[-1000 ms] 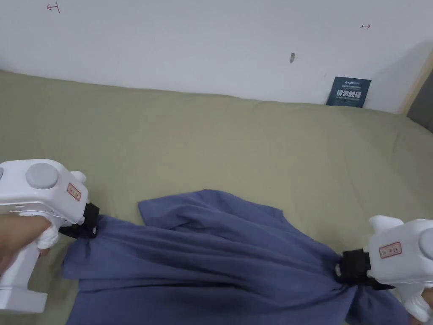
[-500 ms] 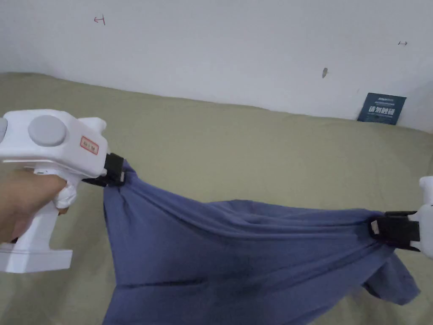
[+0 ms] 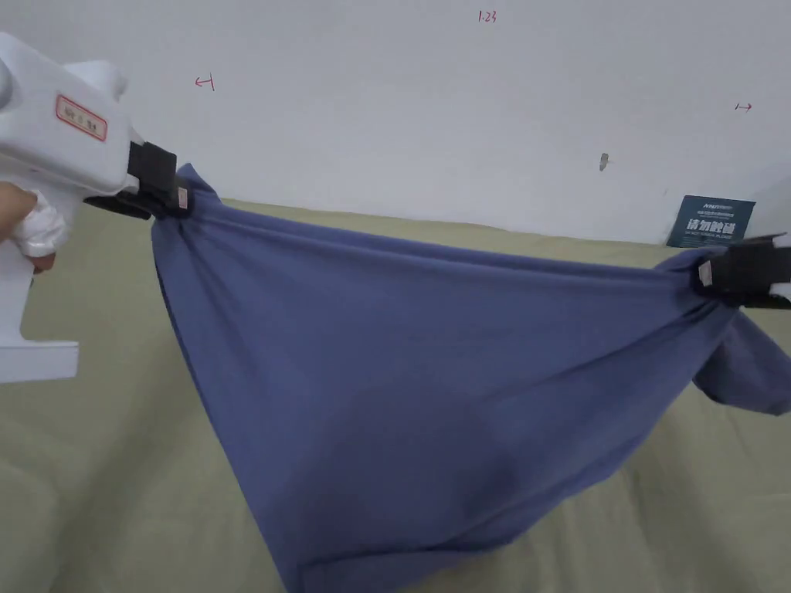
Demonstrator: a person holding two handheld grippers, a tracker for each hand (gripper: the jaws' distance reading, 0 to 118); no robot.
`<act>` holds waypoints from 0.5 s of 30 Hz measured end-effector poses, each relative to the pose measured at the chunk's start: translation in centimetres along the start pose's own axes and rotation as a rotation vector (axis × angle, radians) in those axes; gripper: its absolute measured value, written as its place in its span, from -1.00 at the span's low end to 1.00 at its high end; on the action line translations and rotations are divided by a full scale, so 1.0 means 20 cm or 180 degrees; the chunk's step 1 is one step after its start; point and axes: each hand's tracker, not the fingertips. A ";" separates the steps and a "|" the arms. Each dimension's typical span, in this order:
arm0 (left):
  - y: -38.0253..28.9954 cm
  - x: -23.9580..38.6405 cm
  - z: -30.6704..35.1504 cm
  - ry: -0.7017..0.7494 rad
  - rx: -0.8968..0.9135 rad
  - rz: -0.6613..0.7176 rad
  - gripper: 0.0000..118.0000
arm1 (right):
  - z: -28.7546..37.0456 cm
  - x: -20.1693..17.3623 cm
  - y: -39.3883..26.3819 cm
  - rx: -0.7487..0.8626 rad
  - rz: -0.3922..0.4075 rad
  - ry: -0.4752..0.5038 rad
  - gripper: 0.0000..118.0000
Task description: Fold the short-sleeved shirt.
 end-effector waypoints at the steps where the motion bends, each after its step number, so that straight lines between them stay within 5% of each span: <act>1: 0.03 0.00 0.01 -0.0002 0.0021 -0.0001 -0.92 | -0.01 -0.01 0.04 0.0026 0.0018 -0.0004 -0.87; 11: 0.25 0.04 0.02 0.0040 0.0161 -0.0069 -0.92 | -0.10 0.03 0.35 0.0238 -0.0271 -0.0087 -0.87; 15: 0.33 0.06 -0.01 0.0037 0.0234 -0.0073 -0.92 | -0.16 0.04 0.43 0.0283 -0.0203 -0.0189 -0.87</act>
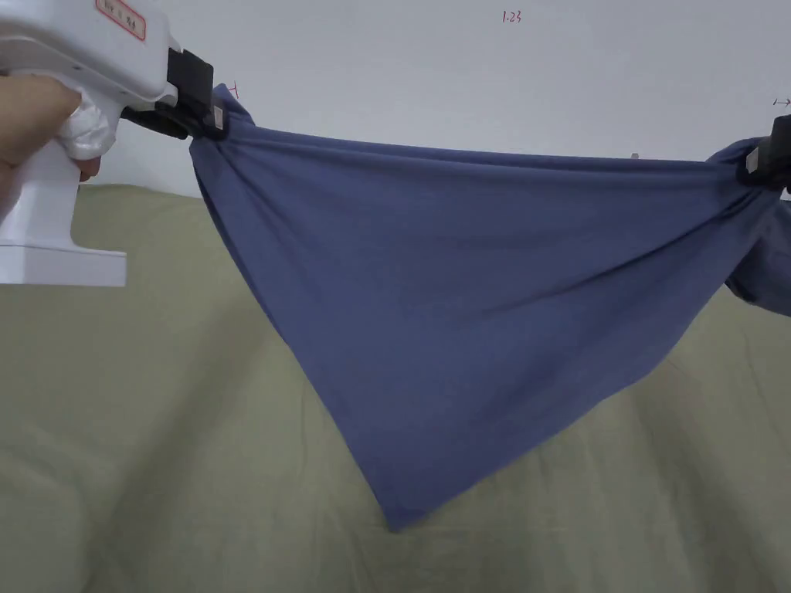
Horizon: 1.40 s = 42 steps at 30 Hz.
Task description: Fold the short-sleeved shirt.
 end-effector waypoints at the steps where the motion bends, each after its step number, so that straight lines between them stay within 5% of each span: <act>1: 0.01 0.03 0.01 -0.0015 -0.0003 -0.0008 -0.92 | -0.02 0.00 0.03 0.0011 0.0026 -0.0045 -0.87; 25: 0.23 0.08 -0.19 0.0233 0.0042 -0.0020 -0.92 | -0.34 -0.09 0.28 0.0099 0.0307 -0.0299 -0.87; 42: -0.51 0.00 -0.16 0.0068 -0.0307 0.0159 -0.92 | -0.19 0.11 -0.43 -0.0370 0.0435 -0.0118 -0.87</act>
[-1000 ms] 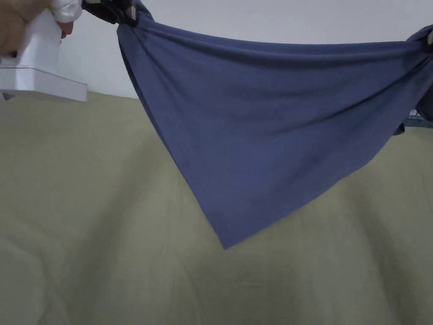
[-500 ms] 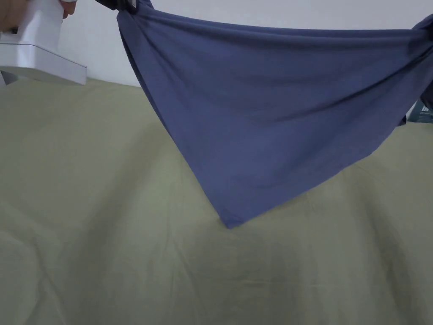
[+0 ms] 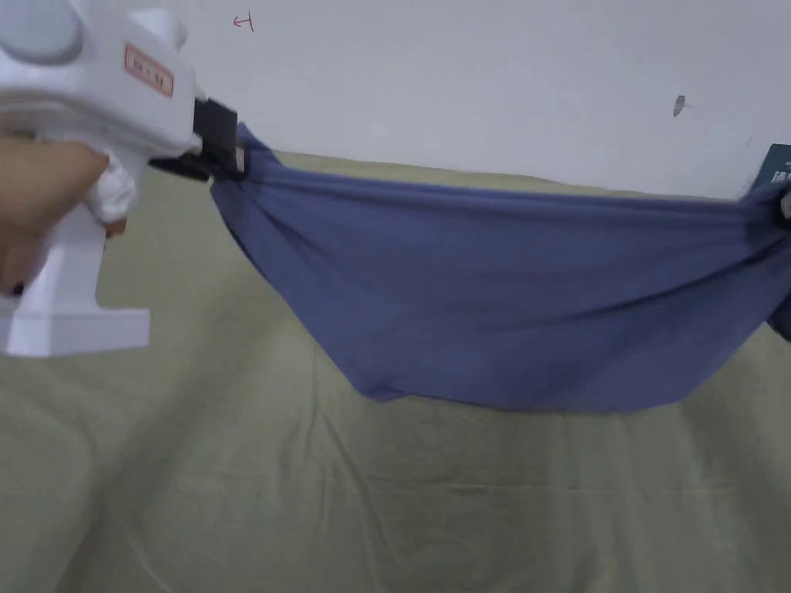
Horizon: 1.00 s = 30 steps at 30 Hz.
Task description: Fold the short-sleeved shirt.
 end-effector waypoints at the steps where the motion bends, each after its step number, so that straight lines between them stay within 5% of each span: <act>1: -0.07 -0.01 0.00 -0.0065 -0.0092 0.0029 -0.92 | 0.02 0.01 -0.07 -0.0040 0.0029 0.0019 -0.87; 14: -1.07 -0.09 0.10 -0.0300 -0.0689 0.0452 -0.92 | 0.28 0.00 -1.02 -0.0672 -0.0104 0.0081 -0.87; 24: -1.52 -0.15 0.14 -0.0110 -0.1056 0.0952 -0.92 | 0.29 -0.03 -1.34 -0.1006 -0.0427 0.0123 -0.87; 26: -1.56 -0.15 0.15 -0.0133 -0.0953 0.1072 -0.88 | 0.30 -0.01 -1.36 -0.0930 -0.0517 0.0119 -0.51; 27: -1.56 -0.15 0.16 -0.0123 -0.0868 0.1105 -0.65 | 0.31 0.00 -1.36 -0.0867 -0.0621 0.0163 -0.03; 28: -1.56 -0.14 0.18 -0.0061 -0.0805 0.1121 0.04 | 0.33 0.01 -1.36 -0.0805 -0.0745 0.0221 0.59; 29: -1.55 -0.13 0.21 0.0081 -0.0727 0.1118 0.51 | 0.37 0.03 -1.35 -0.0763 -0.0819 0.0282 0.77; 30: -1.53 -0.11 0.25 0.0134 -0.0645 0.1108 0.74 | 0.41 0.03 -1.34 -0.0659 -0.0881 0.0337 0.75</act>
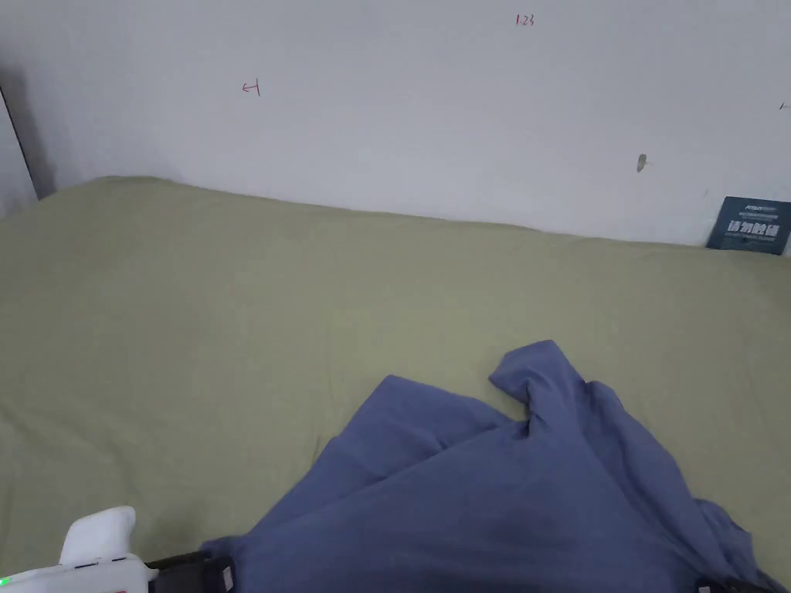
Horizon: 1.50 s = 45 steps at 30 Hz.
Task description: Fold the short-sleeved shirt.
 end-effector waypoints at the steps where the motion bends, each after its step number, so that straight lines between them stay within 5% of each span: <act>1: -0.01 0.03 0.05 -0.0018 0.0221 -0.0070 0.75 | 0.08 -0.01 0.00 0.0262 0.0010 0.0119 0.74; 6: -0.05 0.23 0.36 0.0097 0.1427 -0.0470 0.73 | 0.37 -0.18 -0.02 0.1252 0.0525 -0.0180 0.74; 8: -0.12 0.30 0.45 0.0236 0.1912 -0.0710 0.70 | 0.44 -0.25 -0.05 0.1438 0.0704 -0.0421 0.57; 9: -0.15 0.33 0.47 0.0310 0.2073 -0.0878 0.68 | 0.48 -0.29 -0.07 0.1476 0.0817 -0.0463 0.23; 11: -0.22 0.38 0.52 0.0352 0.2260 -0.1187 0.14 | 0.52 -0.36 -0.12 0.1534 0.0970 -0.0610 -0.98; 13: -0.27 0.41 0.53 0.0533 0.2297 -0.1376 -1.00 | 0.57 -0.39 -0.18 0.1665 0.0957 -0.0599 -1.00; 23: -0.19 0.27 0.43 0.0215 0.1482 -0.1162 -1.00 | 0.62 -0.45 -0.29 0.1748 0.0917 -0.0455 -1.00; 24: -0.14 0.24 0.37 0.0257 0.1322 -0.1108 -0.88 | 0.62 -0.45 -0.28 0.1732 0.0925 -0.0443 -1.00; 27: 0.00 0.19 0.17 0.0191 0.0632 -0.1059 0.66 | 0.60 -0.44 -0.26 0.1728 0.0916 -0.0419 -1.00; 32: 0.05 0.15 -0.15 0.0216 -0.0048 -0.1148 0.66 | 0.56 -0.42 -0.23 0.1615 0.0909 -0.0380 -1.00; 34: 0.03 0.16 -0.19 0.0239 0.0014 -0.1114 0.47 | 0.54 -0.41 -0.21 0.1539 0.0935 -0.0369 -1.00; 35: 0.03 0.16 -0.20 0.0300 0.0022 -0.1033 0.04 | 0.52 -0.40 -0.18 0.1459 0.0951 -0.0348 -1.00; 36: 0.02 0.16 -0.21 0.0267 0.0027 -0.0929 -0.60 | 0.50 -0.40 -0.15 0.1398 0.0960 -0.0322 -1.00; 37: -0.01 0.17 -0.20 0.0155 0.0117 -0.0850 -0.89 | 0.46 -0.40 -0.10 0.1336 0.0990 -0.0260 -1.00; 42: -0.04 0.19 -0.20 0.0214 0.0126 -0.1059 -0.90 | 0.15 -0.40 0.45 0.0884 0.1227 0.0081 -1.00; 45: -0.04 0.17 -0.20 0.0163 0.0127 -0.0919 -0.90 | -0.23 -0.45 0.89 0.0419 0.1601 0.0111 -1.00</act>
